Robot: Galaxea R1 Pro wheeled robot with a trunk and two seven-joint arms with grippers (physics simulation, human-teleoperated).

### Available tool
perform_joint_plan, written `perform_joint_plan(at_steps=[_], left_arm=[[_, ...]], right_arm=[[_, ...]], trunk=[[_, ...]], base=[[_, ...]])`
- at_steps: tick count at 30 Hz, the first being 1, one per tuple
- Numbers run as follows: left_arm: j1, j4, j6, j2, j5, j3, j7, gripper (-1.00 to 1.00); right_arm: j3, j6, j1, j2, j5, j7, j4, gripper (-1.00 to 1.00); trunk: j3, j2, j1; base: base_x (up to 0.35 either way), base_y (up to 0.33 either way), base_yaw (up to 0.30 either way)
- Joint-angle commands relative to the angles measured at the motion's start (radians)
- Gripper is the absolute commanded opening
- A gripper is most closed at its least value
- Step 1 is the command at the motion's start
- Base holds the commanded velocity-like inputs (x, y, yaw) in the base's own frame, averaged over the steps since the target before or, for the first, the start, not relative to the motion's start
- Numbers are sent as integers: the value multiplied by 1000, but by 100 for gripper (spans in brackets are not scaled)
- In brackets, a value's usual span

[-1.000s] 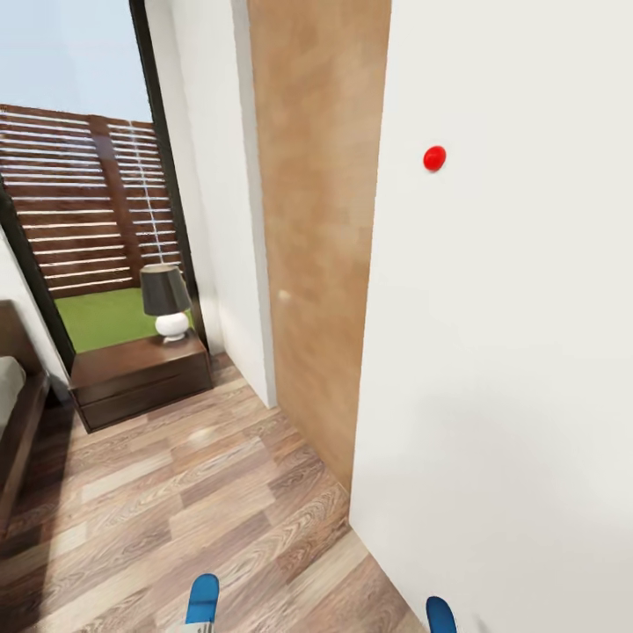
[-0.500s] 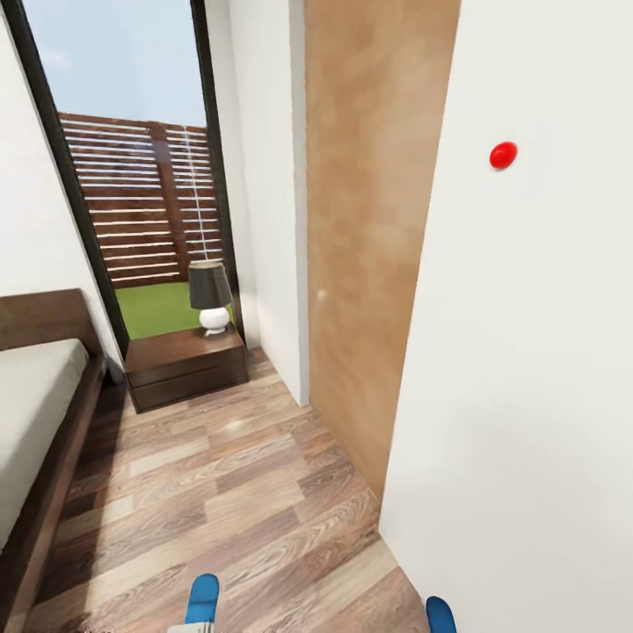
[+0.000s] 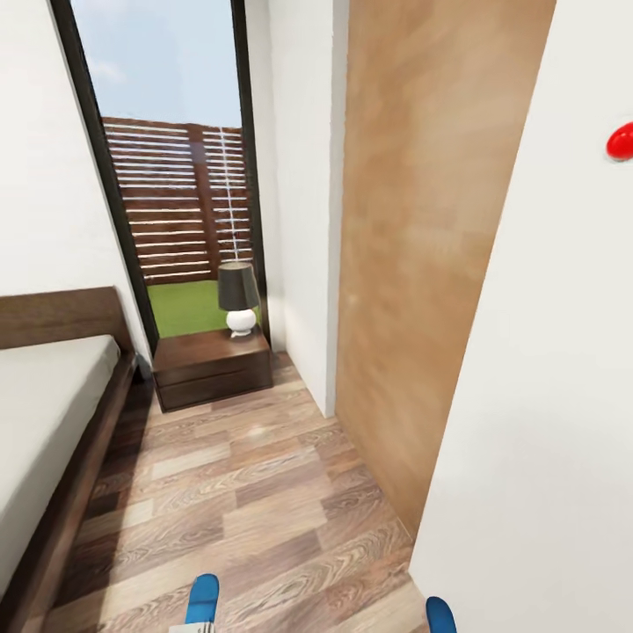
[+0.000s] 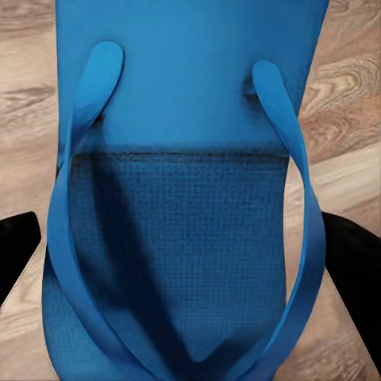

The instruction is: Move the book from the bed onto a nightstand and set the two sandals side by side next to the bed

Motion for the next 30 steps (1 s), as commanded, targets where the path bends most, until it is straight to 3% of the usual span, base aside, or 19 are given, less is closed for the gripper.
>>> perform_joint_plan(at_steps=[1,5,30], left_arm=[[-1,1,-4,1,10,-8,-2,-100],[-1,1,-4,1,10,-8,-2,-100],[-1,1,-4,1,10,-8,-2,-100]], right_arm=[[-3,-2,-1,0,-7,5,1,-100],[-4,-2,-1,0,-8,5,1,-100],[-4,-2,-1,0,-7,5,1,-100]], trunk=[[-1,0,1],[-1,0,1],[-1,0,1]], base=[[325,0,13],[326,0,111],[326,0,290]])
